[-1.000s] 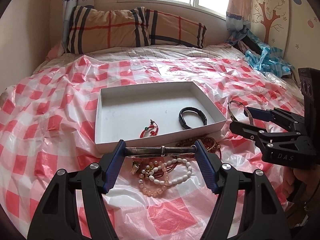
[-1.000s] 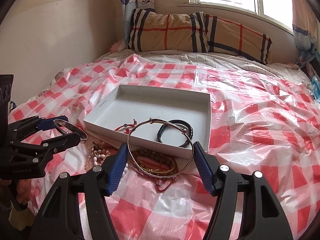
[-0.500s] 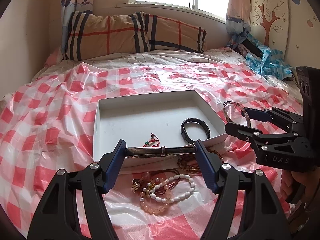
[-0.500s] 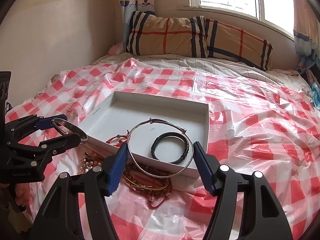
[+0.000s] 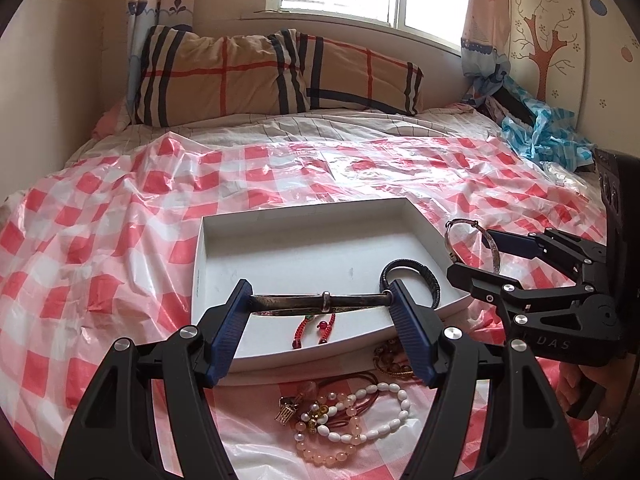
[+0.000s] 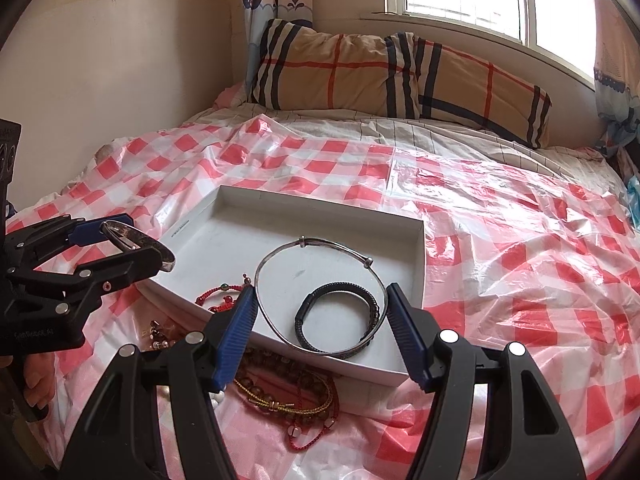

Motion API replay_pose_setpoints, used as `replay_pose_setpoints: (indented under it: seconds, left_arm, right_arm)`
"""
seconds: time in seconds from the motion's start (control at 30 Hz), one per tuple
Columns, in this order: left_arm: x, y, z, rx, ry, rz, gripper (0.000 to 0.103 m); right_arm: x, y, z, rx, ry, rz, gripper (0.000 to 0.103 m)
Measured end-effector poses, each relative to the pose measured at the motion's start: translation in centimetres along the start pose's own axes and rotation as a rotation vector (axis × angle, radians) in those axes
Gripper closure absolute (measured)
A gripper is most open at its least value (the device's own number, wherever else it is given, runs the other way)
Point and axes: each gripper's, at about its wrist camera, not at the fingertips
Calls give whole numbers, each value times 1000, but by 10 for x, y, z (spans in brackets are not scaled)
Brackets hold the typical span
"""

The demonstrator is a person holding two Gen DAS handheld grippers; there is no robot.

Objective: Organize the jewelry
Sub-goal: 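Carry both bangles into the white box and open both tools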

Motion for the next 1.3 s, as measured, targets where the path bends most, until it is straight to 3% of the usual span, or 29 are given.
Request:
replay_pose_setpoints:
  seconds: [0.43,0.83,1.03,1.3]
  left_arm:
    - [-9,-3,-2,0,-1,-2,37]
    - [-44,-9,-3,9,8,-41,37]
    - [-59,-9,-12,30,-5,-90,37]
    - [-36,-4,-26,41,-43,-79,35]
  right_arm:
    - [-15,-3,0,8,0,-7,39]
    - [-44,-1,-1,28,23,-49,35]
    - [-32,5,4,13,30,-48,35]
    - [-10,33,7,-11,12,-109,35]
Point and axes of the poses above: each gripper's, at about its wrist camera, not at the fingertips, and x roughly against the way its jaws point, z to its right, y to its underside, and after that the axes turned 2 degrees about x, right-handed
